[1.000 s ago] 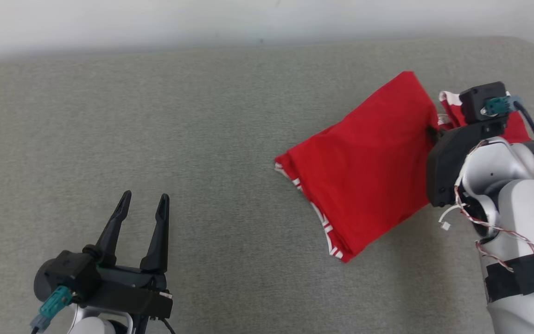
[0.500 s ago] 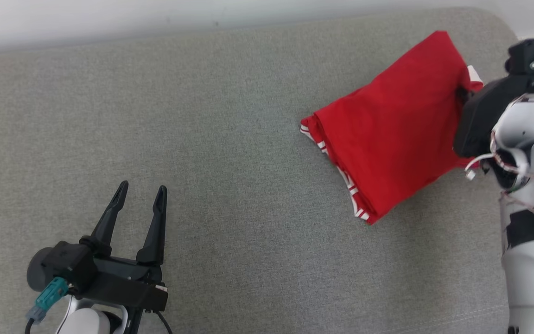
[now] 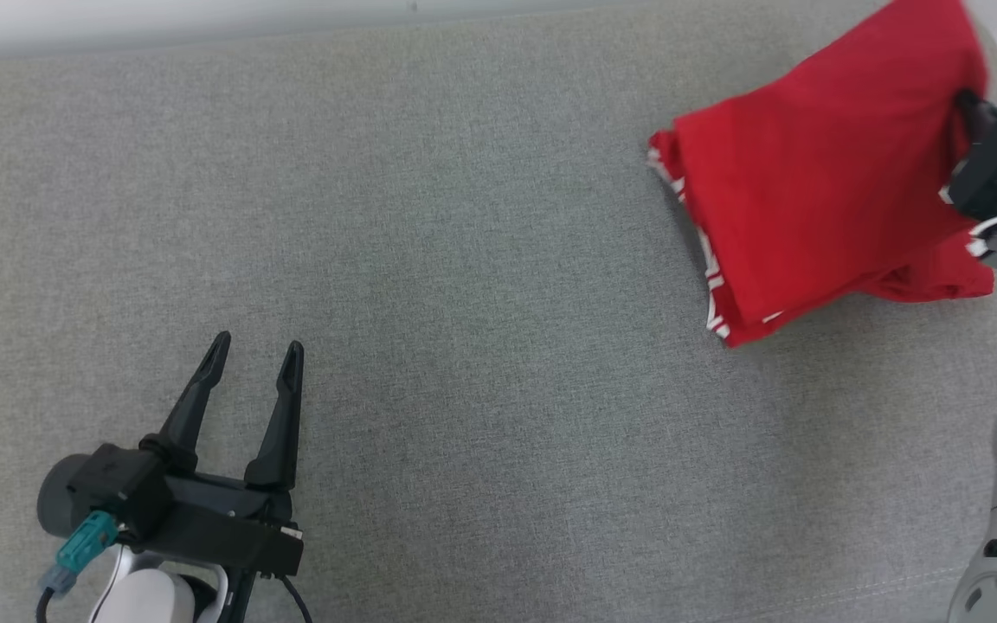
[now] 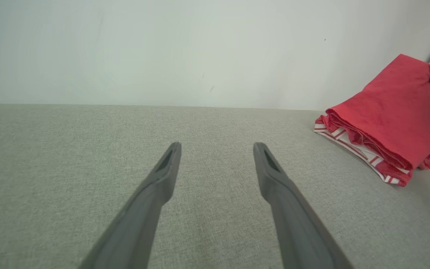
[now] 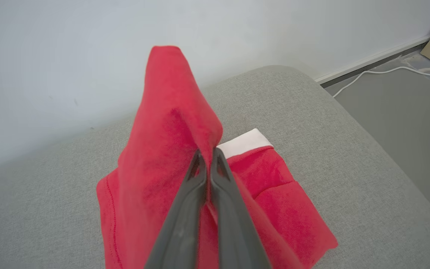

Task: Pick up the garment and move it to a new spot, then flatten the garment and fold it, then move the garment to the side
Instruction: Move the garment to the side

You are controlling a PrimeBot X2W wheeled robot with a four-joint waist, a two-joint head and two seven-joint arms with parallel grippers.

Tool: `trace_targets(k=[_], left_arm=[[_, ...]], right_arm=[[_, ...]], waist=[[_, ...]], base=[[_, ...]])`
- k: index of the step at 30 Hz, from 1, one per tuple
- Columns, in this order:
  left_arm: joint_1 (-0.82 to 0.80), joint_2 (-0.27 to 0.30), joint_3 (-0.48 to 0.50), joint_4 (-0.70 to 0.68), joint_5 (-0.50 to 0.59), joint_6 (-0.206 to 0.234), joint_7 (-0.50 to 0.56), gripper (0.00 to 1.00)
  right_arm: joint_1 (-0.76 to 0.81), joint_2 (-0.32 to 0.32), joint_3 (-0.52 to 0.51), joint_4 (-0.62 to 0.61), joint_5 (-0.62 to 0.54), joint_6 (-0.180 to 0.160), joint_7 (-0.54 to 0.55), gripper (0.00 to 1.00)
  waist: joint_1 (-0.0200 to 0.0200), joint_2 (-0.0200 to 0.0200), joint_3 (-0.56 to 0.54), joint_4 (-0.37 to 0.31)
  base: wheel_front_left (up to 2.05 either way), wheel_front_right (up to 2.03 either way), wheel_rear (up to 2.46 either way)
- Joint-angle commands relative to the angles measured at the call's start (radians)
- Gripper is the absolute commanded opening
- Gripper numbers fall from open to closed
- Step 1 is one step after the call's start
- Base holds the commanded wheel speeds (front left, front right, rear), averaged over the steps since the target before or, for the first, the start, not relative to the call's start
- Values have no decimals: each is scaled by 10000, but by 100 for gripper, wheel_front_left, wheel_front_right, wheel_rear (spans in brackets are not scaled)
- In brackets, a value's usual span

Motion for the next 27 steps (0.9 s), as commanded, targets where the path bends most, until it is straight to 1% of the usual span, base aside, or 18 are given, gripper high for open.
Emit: trace_targets(k=[1, 5, 8, 12, 19, 20, 23, 25, 26, 27], left_arm=[[-162, 108, 14, -22, 87, 14, -44, 100], [-236, 209, -16, -10, 98, 14, -44, 100], [-341, 279, -56, -3, 113, 14, -44, 100], [-455, 367, -153, -7, 88, 14, -44, 100], [-685, 360, -365, 64, 134, 14, -44, 100], [-685, 360, -365, 64, 134, 14, -44, 100], [-726, 328, -353, 71, 135, 14, -44, 100], [-713, 326, -328, 83, 135, 14, -44, 100], [-698, 321, -323, 83, 132, 14, -44, 100], [-685, 323, -308, 87, 129, 14, -44, 100]], right_arm=[[-91, -37, -361, -84, -262, -7, -108, 0], [-138, -31, -982, -121, -922, -7, -266, 0], [-170, -33, -1240, 43, -1581, -7, -395, 0], [-246, -87, -1379, 318, -2612, -7, -860, 0], [-341, -841, -1572, 1074, -4373, -7, -2117, 0], [-341, -841, -1572, 1074, -4373, -7, -2117, 0], [-413, -1068, -1801, 1485, -4864, -7, -2658, 0], [-447, -1049, -2028, 1729, -5048, -7, -2924, 0], [-508, -1036, -2075, 1864, -5106, -7, -3099, 25], [-557, -1049, -2156, 2006, -5132, -7, -3219, 98]], waist=[[0, -1, 78, 12], [0, -1, 250, 0], [0, -1, 392, 8], [0, -1, 554, 99], [0, -1, 781, 488], [0, -1, 781, 488], [0, -1, 823, 661], [0, -1, 815, 724], [0, -1, 810, 744], [0, -1, 803, 755]], base=[[0, 0, 0], [0, 0, 0], [0, 0, 0], [0, 0, 0], [0, 0, 0], [0, 0, 0], [0, 0, 0], [0, 0, 0], [0, 0, 0], [0, 0, 0]])
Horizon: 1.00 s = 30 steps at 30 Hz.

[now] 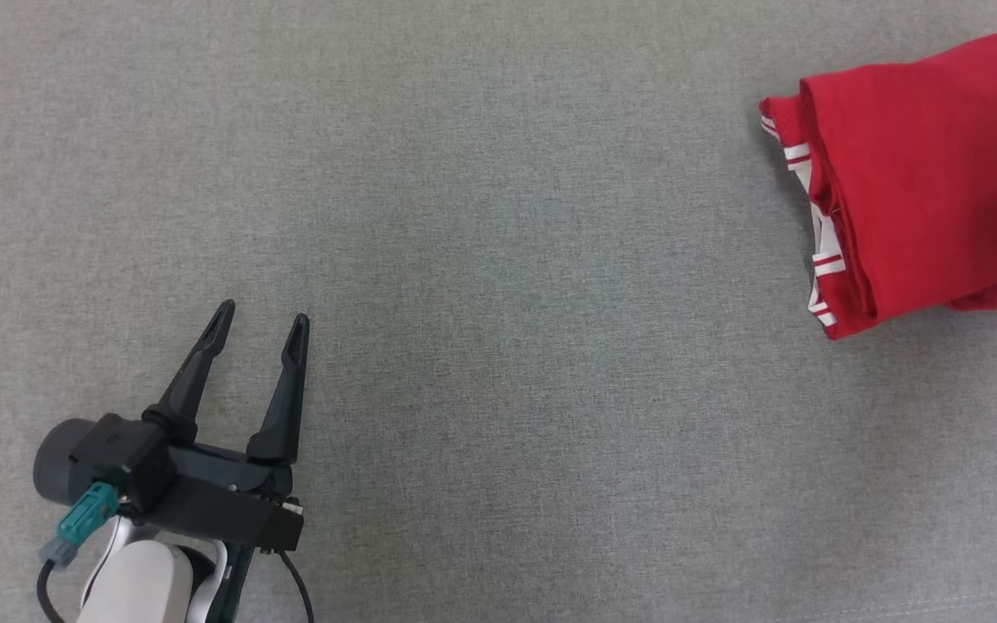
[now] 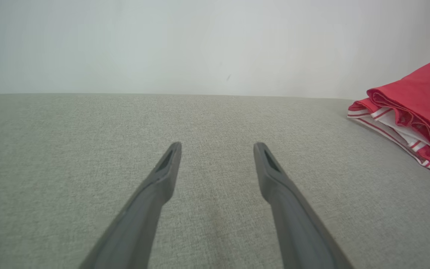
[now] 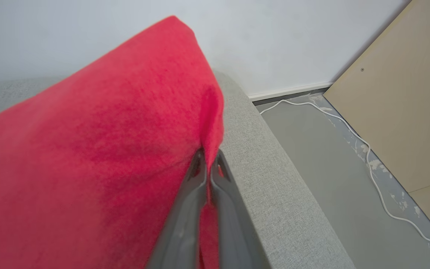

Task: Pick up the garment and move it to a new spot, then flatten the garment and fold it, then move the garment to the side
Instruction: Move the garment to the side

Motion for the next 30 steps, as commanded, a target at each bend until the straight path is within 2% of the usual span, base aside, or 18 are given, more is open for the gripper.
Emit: trace_targets(k=[1, 9, 15, 19, 24, 30], left_arm=[[-66, 44, 46, 21, 72, 14, -44, 100], [139, -5, 78, 54, 135, 14, -44, 100], [389, -137, 289, -40, 81, 15, -44, 100], [528, -279, 562, -151, 63, 115, -44, 100], [752, -455, 908, -248, 118, 271, -44, 100], [1059, -802, 1309, 294, -377, 597, -45, 100]], right_arm=[[-131, -65, -96, 103, -151, -8, -106, 100], [-350, 31, -418, 1117, -487, -8, -929, 100], [-280, 245, -252, 1647, 98, -9, -2217, 100], [-15, 328, -91, 2021, 887, -9, -3212, 100], [411, 432, 601, 2210, 1915, -9, -4360, 100], [1361, 490, 2366, 1646, 3387, -9, -5032, 100]], waist=[[-1, -1, -11, 17], [-1, -1, -332, -114], [-1, -1, -768, -193], [-1, -1, -1182, -123], [-1, -1, -1688, 28], [-1, -1, -2343, 462]], base=[[0, 0, 0], [0, 0, 0], [0, 0, 0], [0, 0, 0], [0, 0, 0], [0, 0, 0]])
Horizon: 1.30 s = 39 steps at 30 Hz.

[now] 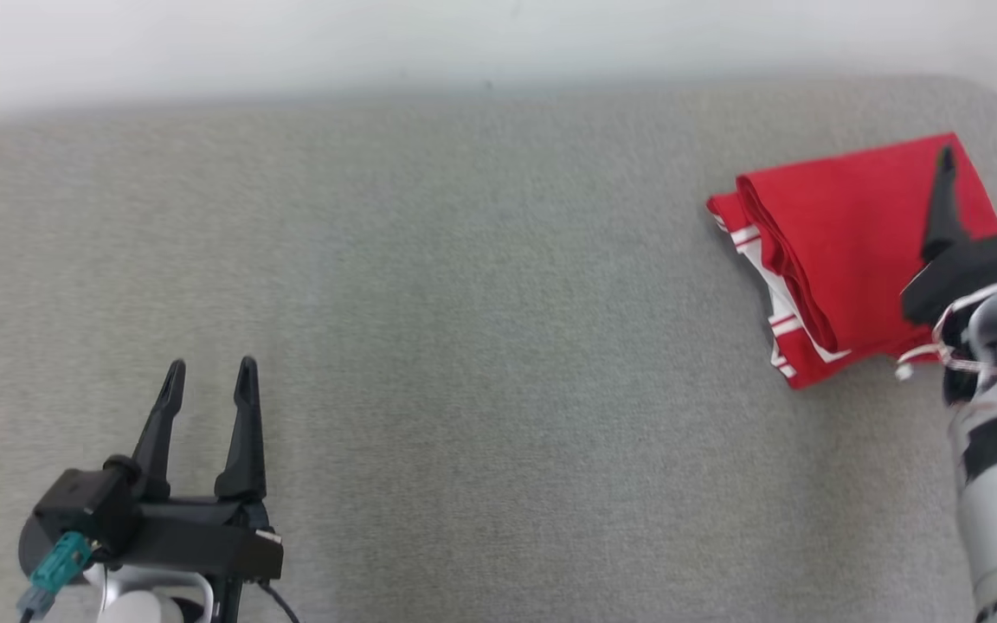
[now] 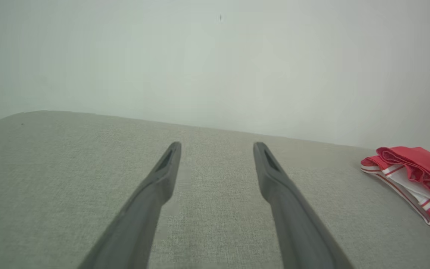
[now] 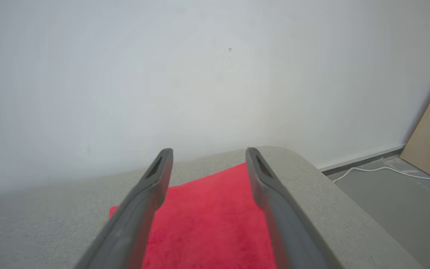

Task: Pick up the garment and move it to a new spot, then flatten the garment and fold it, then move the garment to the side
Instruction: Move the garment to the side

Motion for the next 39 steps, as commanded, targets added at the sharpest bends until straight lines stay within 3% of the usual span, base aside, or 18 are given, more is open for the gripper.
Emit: trace_targets(k=[1, 9, 21, 28, 39], left_arm=[[156, -15, 63, 81, -99, 50, -45, 100], [474, -130, 238, 634, -221, 449, -44, 100], [633, -57, 180, 1473, -807, 138, 83, 100], [810, 99, 57, 1441, -812, 29, 72, 100], [1044, 379, -343, 1315, -924, -256, 66, 100]], right_arm=[[353, -65, 310, -298, 347, -9, -106, 100], [2396, -28, 1664, -2610, 2162, -9, -96, 100], [5450, 379, 2527, -5929, 2950, -9, 1165, 100], [6426, 456, 2847, -6713, 2909, -9, 1396, 100], [7188, 455, 3297, -6755, 3265, -9, 1310, 100]], waist=[[1, 1, -455, 402], [1, 1, -998, 843], [1, 1, -1719, 1232], [1, 1, -1877, 1333], [1, 1, -1980, 1222]], base=[[0, 0, 0], [0, 0, 0], [0, 0, 0], [0, 0, 0], [0, 0, 0]])
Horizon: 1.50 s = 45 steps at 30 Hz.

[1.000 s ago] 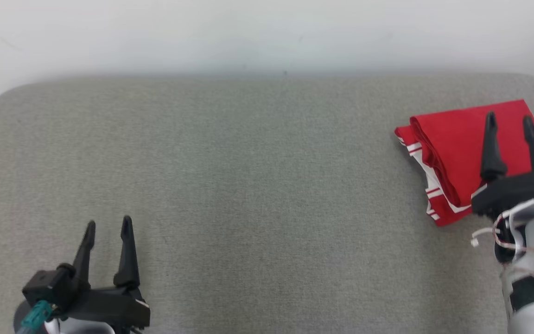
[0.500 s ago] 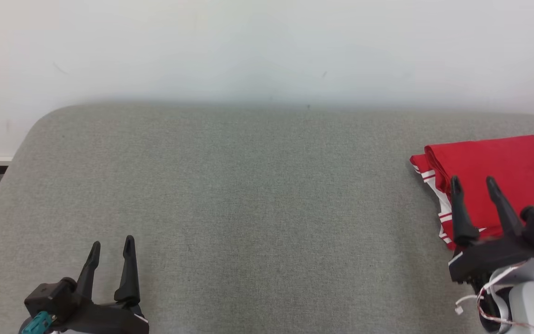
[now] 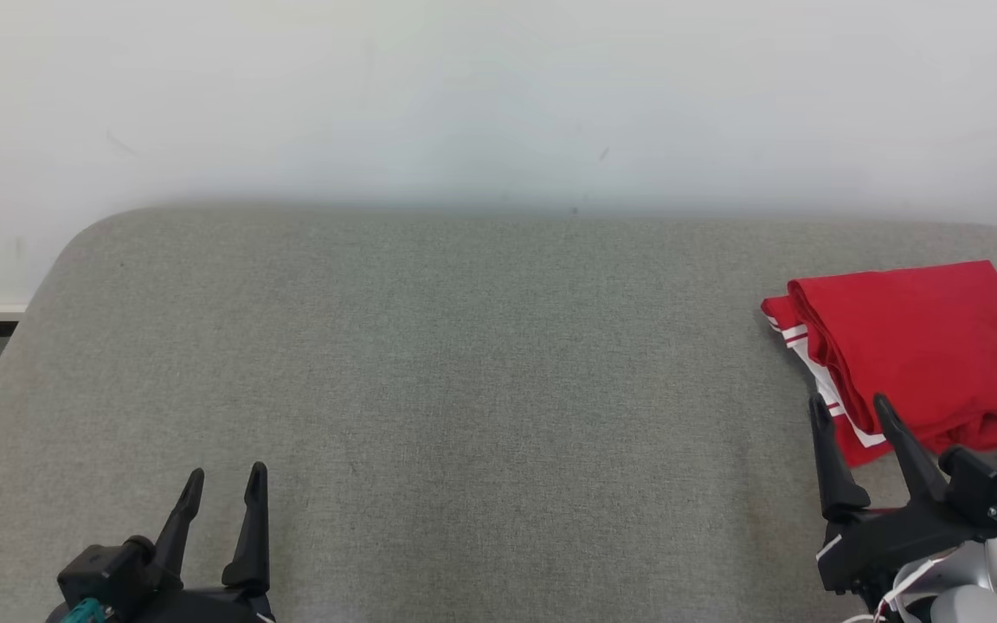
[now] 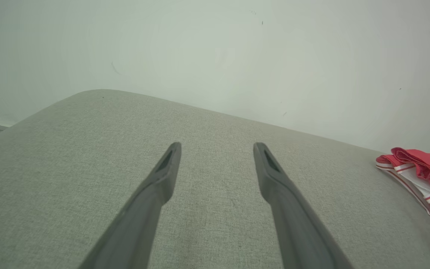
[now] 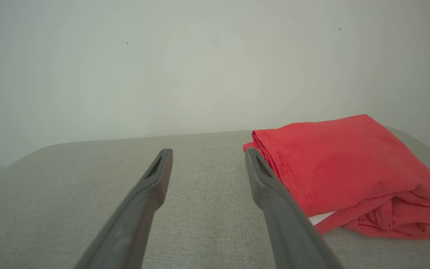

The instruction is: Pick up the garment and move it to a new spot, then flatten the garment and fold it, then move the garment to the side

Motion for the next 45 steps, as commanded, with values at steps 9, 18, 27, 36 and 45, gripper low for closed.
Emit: trace_targets(k=[9, 18, 27, 36, 45], left_arm=[[288, 164, -161, -11, -154, -98, 28, 100], [370, 230, -241, -163, -273, -128, -19, 100], [337, 285, -299, -113, -414, -141, -44, 100], [256, 286, -313, -99, -525, -161, -82, 100], [263, 213, -326, -94, -464, -94, -29, 0]], right_arm=[[391, -25, -335, 204, -75, -7, -118, 100], [279, -26, -375, 449, -11, -9, -179, 100], [218, -26, -419, 557, -102, -9, -207, 100], [133, -26, -417, 578, -77, -9, -235, 100], [209, 2, -359, 589, -50, 0, -253, 0]], waist=[[1, 1, -28, -201], [1, 1, 16, -343], [1, 1, 80, -394], [1, 1, 137, -413], [2, 1, 136, -401]], base=[[0, 0, 0], [0, 0, 0], [0, 0, 0], [0, 0, 0], [0, 0, 0]])
